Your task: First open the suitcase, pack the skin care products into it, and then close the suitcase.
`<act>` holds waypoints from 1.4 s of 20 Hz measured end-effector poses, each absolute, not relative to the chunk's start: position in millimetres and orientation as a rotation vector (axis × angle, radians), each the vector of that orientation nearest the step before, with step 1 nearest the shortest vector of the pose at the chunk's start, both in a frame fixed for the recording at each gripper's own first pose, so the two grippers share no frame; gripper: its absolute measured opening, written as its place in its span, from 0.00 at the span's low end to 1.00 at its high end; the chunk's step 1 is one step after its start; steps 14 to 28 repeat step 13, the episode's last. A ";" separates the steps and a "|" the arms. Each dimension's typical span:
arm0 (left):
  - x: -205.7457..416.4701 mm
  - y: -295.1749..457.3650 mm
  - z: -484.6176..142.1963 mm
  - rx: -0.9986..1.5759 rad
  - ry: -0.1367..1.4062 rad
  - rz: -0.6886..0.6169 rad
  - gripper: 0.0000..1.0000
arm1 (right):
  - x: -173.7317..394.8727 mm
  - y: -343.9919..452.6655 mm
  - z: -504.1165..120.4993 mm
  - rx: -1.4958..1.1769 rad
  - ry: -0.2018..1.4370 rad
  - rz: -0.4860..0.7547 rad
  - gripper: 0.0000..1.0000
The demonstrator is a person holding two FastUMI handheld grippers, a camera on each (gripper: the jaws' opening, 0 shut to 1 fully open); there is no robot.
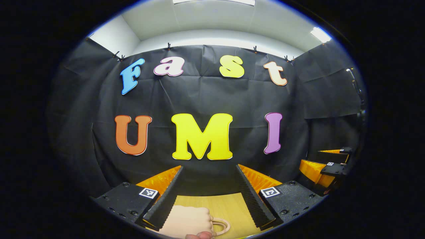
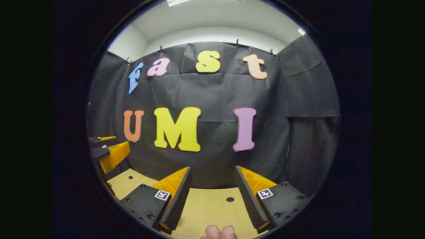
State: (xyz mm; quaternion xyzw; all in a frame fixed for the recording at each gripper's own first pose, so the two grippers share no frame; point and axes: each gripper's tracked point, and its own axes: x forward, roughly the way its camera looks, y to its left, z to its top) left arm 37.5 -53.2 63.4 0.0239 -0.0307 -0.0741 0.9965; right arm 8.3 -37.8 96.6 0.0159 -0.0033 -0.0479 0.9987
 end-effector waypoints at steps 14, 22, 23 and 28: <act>39.9 -11.4 43.6 0.047 -0.012 -0.038 0.97 | 8.1 9.2 95.0 0.047 -0.048 -0.072 0.77; 39.9 -11.4 43.6 0.047 -0.012 -0.038 0.97 | 8.1 9.2 95.0 0.047 -0.048 -0.072 0.77; 39.9 -11.4 43.6 0.047 -0.012 -0.038 0.97 | 8.1 9.2 95.0 0.047 -0.048 -0.072 0.77; 39.9 -11.4 43.6 0.047 -0.012 -0.038 0.97 | 8.1 9.2 95.0 0.047 -0.048 -0.072 0.77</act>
